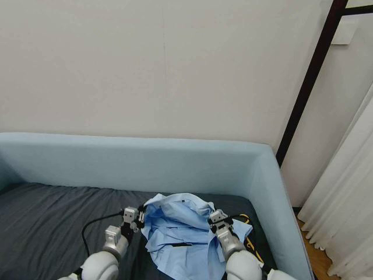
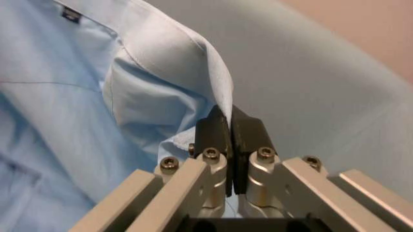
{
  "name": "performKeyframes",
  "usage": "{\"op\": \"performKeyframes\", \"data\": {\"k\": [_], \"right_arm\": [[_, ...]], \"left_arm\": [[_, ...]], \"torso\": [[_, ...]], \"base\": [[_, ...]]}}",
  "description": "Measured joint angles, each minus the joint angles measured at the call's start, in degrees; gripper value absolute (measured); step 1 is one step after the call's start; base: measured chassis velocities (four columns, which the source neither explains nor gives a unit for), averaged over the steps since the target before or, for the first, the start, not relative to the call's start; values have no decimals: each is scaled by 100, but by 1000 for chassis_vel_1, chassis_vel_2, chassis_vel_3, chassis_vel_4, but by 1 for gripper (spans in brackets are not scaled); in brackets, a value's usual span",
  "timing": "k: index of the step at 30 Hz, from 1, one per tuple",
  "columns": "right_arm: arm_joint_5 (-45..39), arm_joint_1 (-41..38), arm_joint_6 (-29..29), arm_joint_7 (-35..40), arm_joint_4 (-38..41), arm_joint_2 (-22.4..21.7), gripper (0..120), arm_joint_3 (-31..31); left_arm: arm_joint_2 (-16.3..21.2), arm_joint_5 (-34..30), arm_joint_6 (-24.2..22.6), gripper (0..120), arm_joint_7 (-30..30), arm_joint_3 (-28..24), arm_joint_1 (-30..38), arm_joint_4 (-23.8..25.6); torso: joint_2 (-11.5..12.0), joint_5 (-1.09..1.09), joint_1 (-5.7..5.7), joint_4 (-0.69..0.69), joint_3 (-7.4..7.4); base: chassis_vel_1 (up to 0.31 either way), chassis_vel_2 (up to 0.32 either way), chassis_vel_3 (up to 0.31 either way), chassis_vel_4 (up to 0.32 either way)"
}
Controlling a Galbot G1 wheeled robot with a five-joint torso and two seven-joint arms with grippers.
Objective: Pick up the clothes from the sofa and hang them on the clothes hanger.
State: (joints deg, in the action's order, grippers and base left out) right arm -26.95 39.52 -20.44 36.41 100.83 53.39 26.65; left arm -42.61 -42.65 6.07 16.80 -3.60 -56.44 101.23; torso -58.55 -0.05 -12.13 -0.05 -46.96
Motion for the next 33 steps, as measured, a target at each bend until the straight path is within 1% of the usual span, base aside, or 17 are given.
{"op": "performKeyframes", "data": {"k": [3, 4, 5, 7, 8, 9, 10, 13, 14, 18, 19, 23, 24, 26, 29, 30, 33], "right_arm": [[-176, -169, 16, -75, 107, -69, 0, -94], [-349, -322, 18, -134, 226, -136, 0, -184], [-349, -322, 18, -134, 226, -136, 0, -184], [-744, -701, 53, -404, 526, -385, 0, -434], [-914, -925, 90, -545, 640, -530, 0, -514], [-914, -925, 90, -545, 640, -530, 0, -514], [-1109, -1259, 137, -700, 721, -694, 0, -556], [-1543, -2003, 151, -835, 752, -847, 0, -565], [-1543, -2003, 151, -835, 752, -847, 0, -565], [-2034, -2858, 181, -1006, 558, -866, 0, -411], [-2034, -2858, 181, -1006, 558, -866, 0, -411], [-2505, -3347, 211, -1169, 405, -773, 0, -293], [-2505, -3347, 211, -1169, 405, -773, 0, -293], [-2718, -3512, 253, -1249, 347, -758, 0, -285], [-2883, -3619, 283, -1334, 378, -816, 0, -279], [-2961, -3647, 286, -1353, 432, -861, 0, -279], [-3307, -3641, 241, -1352, 830, -1068, 0, -297]], "left_arm": [[206, -136, -116, 0, 98, 141, -6, 356], [410, -302, -237, 0, 198, 260, -6, 674], [410, -302, -237, 0, 198, 260, -6, 674], [986, -802, -555, 0, 451, 568, 161, 1329], [1199, -1068, -692, 0, 531, 628, 343, 1541], [1199, -1068, -692, 0, 531, 628, 343, 1541], [1469, -1418, -838, 0, 635, 645, 676, 1741], [1776, -1923, -1052, 0, 750, 482, 1458, 1880], [1776, -1923, -1052, 0, 750, 482, 1458, 1880], [1934, -2459, -1258, 0, 802, -107, 2794, 1745], [1934, -2459, -1258, 0, 802, -107, 2794, 1745], [1686, -2685, -1364, 0, 837, -885, 4244, 1397], [1686, -2685, -1364, 0, 837, -885, 4244, 1397], [1619, -2785, -1381, 0, 869, -1160, 4589, 1329], [1684, -2796, -1376, 0, 862, -1177, 4583, 1389], [1761, -2793, -1365, 0, 847, -1040, 4439, 1454], [2099, -2652, -1246, 0, 734, -164, 3407, 1815]], "torso": [[0, 4, 0, -2, 1], [0, 1, 0, -2, 0], [0, 1, 0, -2, 0], [0, 4, 0, -1, 0], [0, -1, 0, -1, 0], [0, -1, 0, -1, 0], [0, 3, 0, -3, 0], [0, 1, 0, -2, 0], [0, 1, 0, -2, 0], [0, 0, 0, 1, -1], [0, 0, 0, 1, -1], [0, 3, -1, -2, 0], [0, 3, -1, -2, 0], [0, 3, -2, -4, -1], [0, 2, -2, -4, -1], [1, 2, -2, -4, -1], [0, 1, -1, 0, 1]], "base": [[0, 0, 0, 0], [0, 0, 0, 0], [0, 0, 0, 0], [0, 0, 0, 0], [0, 0, 0, 0], [0, 0, 0, 0], [0, 0, 0, 0], [0, 0, 0, 0], [0, 0, 0, 0], [0, 0, 0, 0], [0, 0, 0, 0], [0, 0, 0, 0], [0, 0, 0, 0], [0, 0, 0, 0], [0, 0, 0, 0], [0, 0, 0, 0], [0, 0, 0, 0]]}}
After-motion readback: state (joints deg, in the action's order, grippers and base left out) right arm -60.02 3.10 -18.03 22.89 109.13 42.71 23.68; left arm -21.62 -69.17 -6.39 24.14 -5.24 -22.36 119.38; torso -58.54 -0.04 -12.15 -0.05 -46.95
